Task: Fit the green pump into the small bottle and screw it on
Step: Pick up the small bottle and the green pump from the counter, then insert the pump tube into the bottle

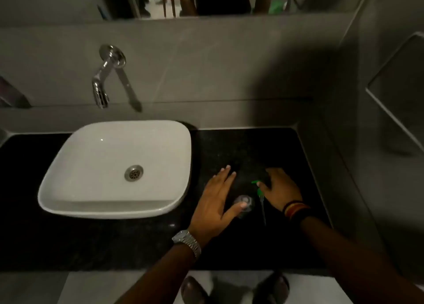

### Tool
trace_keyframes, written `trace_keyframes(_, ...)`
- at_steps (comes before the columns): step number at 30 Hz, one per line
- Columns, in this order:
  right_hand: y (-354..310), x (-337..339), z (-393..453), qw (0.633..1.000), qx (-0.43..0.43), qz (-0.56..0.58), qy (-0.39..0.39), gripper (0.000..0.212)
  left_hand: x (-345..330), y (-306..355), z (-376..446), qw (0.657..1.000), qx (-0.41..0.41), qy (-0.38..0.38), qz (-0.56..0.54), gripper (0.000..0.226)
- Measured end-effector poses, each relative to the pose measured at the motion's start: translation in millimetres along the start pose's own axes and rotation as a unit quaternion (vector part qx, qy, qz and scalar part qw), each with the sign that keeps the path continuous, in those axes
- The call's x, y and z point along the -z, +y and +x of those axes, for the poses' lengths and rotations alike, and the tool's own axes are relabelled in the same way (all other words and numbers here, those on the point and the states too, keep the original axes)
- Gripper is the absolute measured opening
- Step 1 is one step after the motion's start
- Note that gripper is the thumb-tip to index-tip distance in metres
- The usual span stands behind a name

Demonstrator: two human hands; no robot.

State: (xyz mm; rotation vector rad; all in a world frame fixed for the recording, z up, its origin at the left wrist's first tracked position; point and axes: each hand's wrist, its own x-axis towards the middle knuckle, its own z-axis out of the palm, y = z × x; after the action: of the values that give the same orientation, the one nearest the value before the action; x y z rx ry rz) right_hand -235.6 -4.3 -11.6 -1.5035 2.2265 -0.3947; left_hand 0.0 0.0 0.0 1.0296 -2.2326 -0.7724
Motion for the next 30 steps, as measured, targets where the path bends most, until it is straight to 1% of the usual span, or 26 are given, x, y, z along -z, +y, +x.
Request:
trace_keyframes(3, 12, -12, 4, 0.994, -0.093, 0.016, -0.056, 0.039, -17, -11, -4, 0.997, 0.064, -0.036, 0.005, 0.086)
trace_keyframes(4, 12, -12, 5, 0.989, -0.123, 0.018, -0.076, 0.038, -21, -13, -2, 0.996, 0.079, -0.052, 0.008, 0.087)
trace_keyframes(5, 12, -16, 8, 0.988, -0.132, 0.017, -0.083, 0.039, -25, -15, 0, 0.995, 0.083, -0.058, 0.008, 0.086)
trace_keyframes(7, 8, -21, 13, 0.986, -0.139, 0.011, -0.093, 0.042, -31, -17, 5, 0.994, 0.095, -0.057, -0.019, 0.08)
trace_keyframes(10, 4, -27, 21, 0.984, -0.149, 0.019, -0.096, 0.04, -36, -20, 12, 0.994, 0.089, -0.047, -0.052, 0.061)
trace_keyframes(12, 0, -28, 23, 0.981, -0.159, 0.05, -0.097, 0.034, -40, -20, 13, 0.993, 0.086, -0.043, -0.065, 0.049)
trace_keyframes(14, -5, -20, 24, 0.977, -0.164, 0.107, -0.083, 0.029, -41, -21, 14, 0.992, 0.09, -0.043, -0.071, 0.044)
trace_keyframes(16, -11, -3, 18, 0.974, -0.14, 0.176, -0.038, 0.024, -43, -25, 15, 0.993, 0.092, -0.043, -0.068, 0.045)
trace_keyframes(18, -17, 19, 2, 0.962, -0.09, 0.257, 0.029, 0.021, -43, -29, 19, 0.992, 0.099, -0.041, -0.062, 0.05)
trace_keyframes(20, -23, 42, -20, 0.944, -0.03, 0.316, 0.085, 0.023, -39, -30, 26, 0.992, 0.107, -0.032, -0.063, 0.055)
trace_keyframes(23, -36, 67, -48, 0.907, 0.045, 0.396, 0.137, 0.027, -35, -31, 36, 0.992, 0.109, -0.028, -0.053, 0.057)
trace_keyframes(25, -48, 74, -57, 0.901, 0.073, 0.397, 0.158, 0.027, -36, -33, 40, 0.992, 0.116, -0.032, -0.048, 0.058)
trace_keyframes(30, -65, 62, -57, 0.91, 0.103, 0.369, 0.157, 0.027, -42, -38, 40, 0.991, 0.119, -0.012, -0.065, 0.052)
